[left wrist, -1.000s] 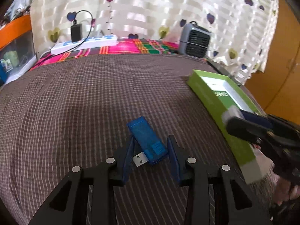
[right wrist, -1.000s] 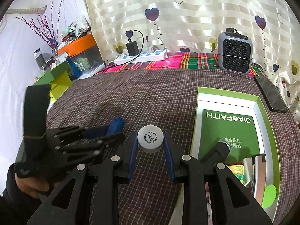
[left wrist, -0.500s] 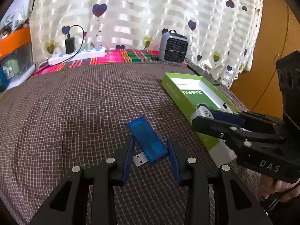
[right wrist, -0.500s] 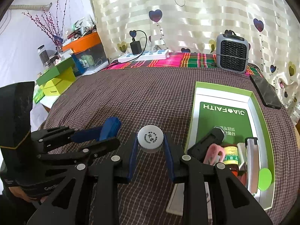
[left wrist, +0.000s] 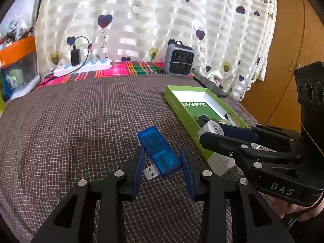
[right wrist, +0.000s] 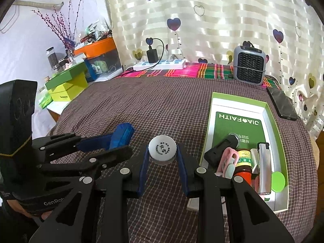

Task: Organize rigid objects
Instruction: 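Carry the white container over the box with the right tool while the left tool carries the USB tester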

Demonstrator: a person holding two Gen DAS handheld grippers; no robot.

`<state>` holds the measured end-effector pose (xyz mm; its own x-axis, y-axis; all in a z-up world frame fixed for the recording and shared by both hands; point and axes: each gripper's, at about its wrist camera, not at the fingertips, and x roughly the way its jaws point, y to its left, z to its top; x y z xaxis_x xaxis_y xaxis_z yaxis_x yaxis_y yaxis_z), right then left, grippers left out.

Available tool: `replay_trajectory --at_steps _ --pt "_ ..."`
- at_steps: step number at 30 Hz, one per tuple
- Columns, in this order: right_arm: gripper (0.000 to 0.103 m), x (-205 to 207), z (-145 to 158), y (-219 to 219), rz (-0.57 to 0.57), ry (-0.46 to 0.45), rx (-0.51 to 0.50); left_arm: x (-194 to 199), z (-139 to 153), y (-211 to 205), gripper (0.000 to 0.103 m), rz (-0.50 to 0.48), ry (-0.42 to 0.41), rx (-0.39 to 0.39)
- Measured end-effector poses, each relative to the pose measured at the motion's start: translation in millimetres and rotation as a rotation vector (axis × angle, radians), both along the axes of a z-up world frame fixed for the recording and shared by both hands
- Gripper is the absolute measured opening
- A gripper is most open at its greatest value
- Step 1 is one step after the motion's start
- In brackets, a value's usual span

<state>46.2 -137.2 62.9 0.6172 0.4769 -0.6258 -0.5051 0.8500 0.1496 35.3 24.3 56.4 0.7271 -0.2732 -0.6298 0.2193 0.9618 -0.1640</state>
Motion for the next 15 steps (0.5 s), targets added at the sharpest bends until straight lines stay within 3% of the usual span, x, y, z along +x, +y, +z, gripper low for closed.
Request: replay_trajectory --at_steps 15 --pt "0.029 -15 7 -18 -0.014 -0.032 0.019 -15 13 -19 0.035 -0.029 -0.036 0.009"
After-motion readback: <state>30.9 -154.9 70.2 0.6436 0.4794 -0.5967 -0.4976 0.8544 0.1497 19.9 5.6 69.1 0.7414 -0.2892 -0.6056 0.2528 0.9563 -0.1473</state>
